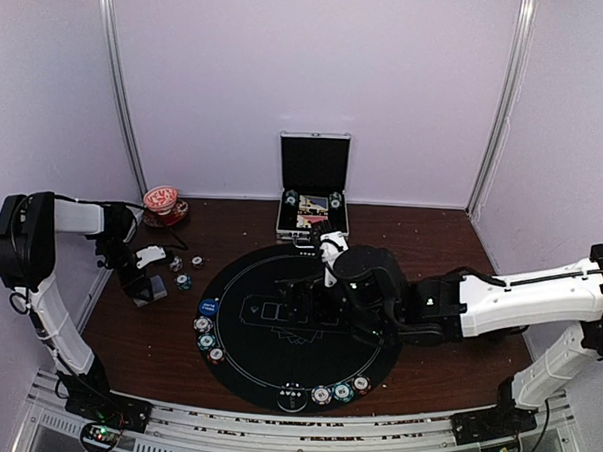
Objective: Distribute texas hold em gaming equipment
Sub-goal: Pick up the face-down deck piles from the center of the board.
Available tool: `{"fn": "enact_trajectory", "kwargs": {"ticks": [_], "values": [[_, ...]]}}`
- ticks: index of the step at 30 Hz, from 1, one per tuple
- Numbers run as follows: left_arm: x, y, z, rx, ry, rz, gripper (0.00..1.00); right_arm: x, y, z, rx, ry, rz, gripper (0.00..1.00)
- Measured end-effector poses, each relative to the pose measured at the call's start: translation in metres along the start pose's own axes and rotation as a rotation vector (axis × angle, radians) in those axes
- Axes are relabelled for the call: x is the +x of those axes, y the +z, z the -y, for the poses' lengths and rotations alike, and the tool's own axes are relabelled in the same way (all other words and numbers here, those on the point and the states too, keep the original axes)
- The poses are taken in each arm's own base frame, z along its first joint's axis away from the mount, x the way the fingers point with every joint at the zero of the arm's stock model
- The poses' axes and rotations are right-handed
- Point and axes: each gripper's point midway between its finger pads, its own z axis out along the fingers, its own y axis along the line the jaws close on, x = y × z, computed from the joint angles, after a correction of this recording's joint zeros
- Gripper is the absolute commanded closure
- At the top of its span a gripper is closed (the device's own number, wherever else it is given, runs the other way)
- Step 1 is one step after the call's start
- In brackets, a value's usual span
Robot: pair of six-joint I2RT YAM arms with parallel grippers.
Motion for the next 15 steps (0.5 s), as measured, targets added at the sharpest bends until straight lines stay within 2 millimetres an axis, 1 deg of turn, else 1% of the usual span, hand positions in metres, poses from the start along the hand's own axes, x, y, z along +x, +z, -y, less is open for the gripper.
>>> {"fn": "enact_trajectory", "kwargs": {"ticks": [4, 7, 11, 15], "values": [[0.001, -0.002, 0.010, 0.035, 0.001, -0.001, 0.57, -0.005, 0.027, -0.023, -0.069, 0.023, -0.032, 0.00], [0.001, -0.004, 0.016, 0.053, 0.002, 0.004, 0.56, 0.000, 0.051, -0.028, -0.117, 0.074, -0.069, 0.00], [0.001, -0.009, 0.024, 0.073, 0.004, 0.015, 0.56, 0.012, 0.086, -0.019, -0.175, 0.178, -0.123, 0.00], [-0.005, -0.019, 0.027, 0.071, 0.013, 0.048, 0.55, 0.032, 0.122, -0.007, -0.228, 0.294, -0.196, 0.02]]}}
